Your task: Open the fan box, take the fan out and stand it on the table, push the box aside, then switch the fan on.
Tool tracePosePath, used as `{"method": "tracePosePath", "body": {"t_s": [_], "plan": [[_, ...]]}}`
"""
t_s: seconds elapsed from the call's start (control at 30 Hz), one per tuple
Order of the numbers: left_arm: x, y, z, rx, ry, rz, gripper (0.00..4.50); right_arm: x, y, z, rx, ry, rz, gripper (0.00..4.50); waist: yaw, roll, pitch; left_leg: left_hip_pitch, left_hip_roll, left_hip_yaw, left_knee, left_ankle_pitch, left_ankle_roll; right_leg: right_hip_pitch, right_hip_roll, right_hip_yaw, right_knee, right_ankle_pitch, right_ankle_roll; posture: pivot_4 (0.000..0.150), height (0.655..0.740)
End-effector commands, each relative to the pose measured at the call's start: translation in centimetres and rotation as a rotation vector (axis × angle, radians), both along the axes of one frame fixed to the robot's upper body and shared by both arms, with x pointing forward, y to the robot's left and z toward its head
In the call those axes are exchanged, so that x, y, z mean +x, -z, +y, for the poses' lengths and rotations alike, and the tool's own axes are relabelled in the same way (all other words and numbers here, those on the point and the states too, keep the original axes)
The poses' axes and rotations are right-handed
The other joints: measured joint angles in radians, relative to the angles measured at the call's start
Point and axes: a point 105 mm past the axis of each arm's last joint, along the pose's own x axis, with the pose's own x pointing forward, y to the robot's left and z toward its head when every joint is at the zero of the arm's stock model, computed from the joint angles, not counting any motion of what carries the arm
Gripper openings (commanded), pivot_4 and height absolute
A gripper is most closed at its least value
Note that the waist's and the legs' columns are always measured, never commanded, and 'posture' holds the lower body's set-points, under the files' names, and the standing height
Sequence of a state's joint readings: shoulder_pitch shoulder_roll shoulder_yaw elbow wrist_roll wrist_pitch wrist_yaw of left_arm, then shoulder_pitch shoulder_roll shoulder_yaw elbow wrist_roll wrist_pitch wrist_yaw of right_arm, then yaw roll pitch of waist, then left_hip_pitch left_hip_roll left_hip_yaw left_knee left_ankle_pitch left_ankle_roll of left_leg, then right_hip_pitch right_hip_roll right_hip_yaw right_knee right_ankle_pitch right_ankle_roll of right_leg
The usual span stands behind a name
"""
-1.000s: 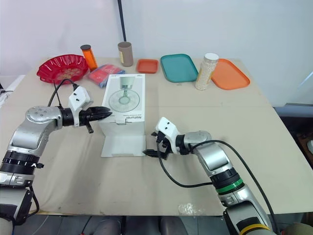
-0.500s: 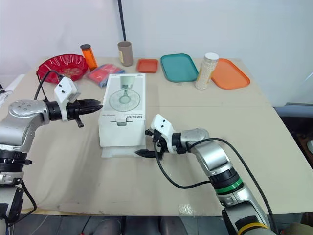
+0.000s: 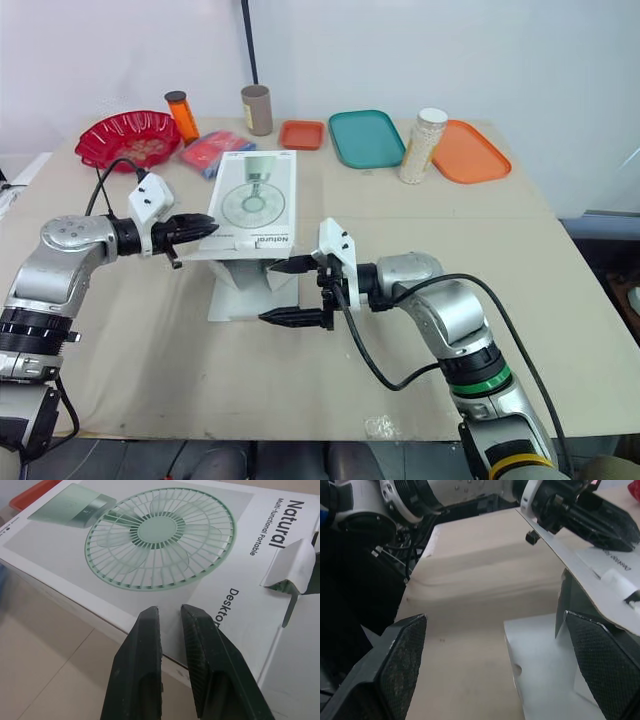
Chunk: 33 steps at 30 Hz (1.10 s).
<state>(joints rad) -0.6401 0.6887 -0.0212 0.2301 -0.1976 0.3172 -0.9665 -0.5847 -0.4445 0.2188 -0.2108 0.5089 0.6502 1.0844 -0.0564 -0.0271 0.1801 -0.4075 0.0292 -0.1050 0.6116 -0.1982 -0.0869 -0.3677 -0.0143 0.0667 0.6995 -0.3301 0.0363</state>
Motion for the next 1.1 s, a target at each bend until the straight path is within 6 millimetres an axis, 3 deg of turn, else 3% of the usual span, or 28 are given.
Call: {"method": "tracePosePath", "body": {"t_s": [0.03,0.13,0.27,0.4,0.47,0.57,0.7,0.83,1.1], "plan": [[0.3,-1.4,2.2,-0.031,-0.092,-0.037,0.80,1.2,-2.4,0.3,0.091,0.043,-0.044,4.50,-0.002,0.000,0.000,0.000,0.000,0.000,0.000,0.000,0.000,0.000,0.000,0.000,0.000,0.000,0.000,0.150,0.7400],[0.5,-4.6,3.9,-0.127,-0.185,-0.116,0.80,3.1,-3.7,1.2,0.154,0.117,-0.026,4.50,-0.004,0.000,0.000,0.000,0.001,0.000,0.000,0.000,0.000,-0.001,0.001,0.000,0.000,0.000,0.000,0.150,0.7400],[-1.5,-6.1,3.6,-0.144,-0.130,-0.136,0.80,4.6,-4.1,1.9,0.173,0.168,-0.012,4.50,-0.011,0.000,0.000,-0.003,0.001,-0.001,0.000,0.000,0.000,-0.003,0.000,-0.001,0.000,0.000,-0.001,0.150,0.7400],[-3.0,-6.0,2.2,-0.151,-0.070,-0.119,0.80,4.9,-3.4,2.1,0.141,0.180,-0.004,4.50,-0.009,0.000,0.000,-0.004,-0.001,-0.001,0.000,0.000,-0.001,-0.003,-0.002,-0.001,0.000,0.000,0.000,0.150,0.7400],[-3.7,-6.0,0.6,-0.183,-0.007,-0.091,0.80,5.0,-2.4,2.2,0.091,0.191,-0.001,4.50,-0.010,0.000,0.000,-0.004,0.000,-0.001,0.000,0.001,-0.001,-0.003,-0.001,-0.002,0.000,0.000,0.000,0.150,0.7400],[-3.5,-4.6,-1.0,-0.152,0.030,-0.042,0.80,5.0,-1.5,2.1,0.051,0.204,0.002,4.50,-0.010,0.000,0.000,-0.003,0.000,-0.001,0.000,0.001,-0.001,-0.003,-0.001,-0.002,0.001,0.000,0.000,0.150,0.7400],[-2.1,-1.6,-1.3,-0.078,0.000,0.022,0.80,5.3,-1.0,1.9,0.018,0.224,0.002,4.50,-0.013,0.000,0.000,-0.003,0.000,-0.001,0.000,0.000,-0.001,-0.003,-0.001,-0.002,0.000,0.000,0.000,0.150,0.7400],[-1.6,-0.8,-1.7,-0.053,0.017,0.031,0.80,5.8,-0.6,1.9,-0.001,0.254,0.009,4.50,-0.016,0.000,0.000,-0.003,0.000,-0.001,0.000,0.000,-0.001,-0.003,-0.001,-0.002,0.001,0.000,-0.001,0.150,0.7400],[-0.5,-3.0,0.0,-0.066,-0.055,-0.046,0.80,7.0,-0.3,1.4,-0.009,0.341,0.011,4.50,-0.018,0.000,0.000,-0.003,0.000,-0.001,0.000,0.001,-0.001,-0.002,-0.001,-0.002,0.001,0.000,-0.001,0.150,0.7400]]}}
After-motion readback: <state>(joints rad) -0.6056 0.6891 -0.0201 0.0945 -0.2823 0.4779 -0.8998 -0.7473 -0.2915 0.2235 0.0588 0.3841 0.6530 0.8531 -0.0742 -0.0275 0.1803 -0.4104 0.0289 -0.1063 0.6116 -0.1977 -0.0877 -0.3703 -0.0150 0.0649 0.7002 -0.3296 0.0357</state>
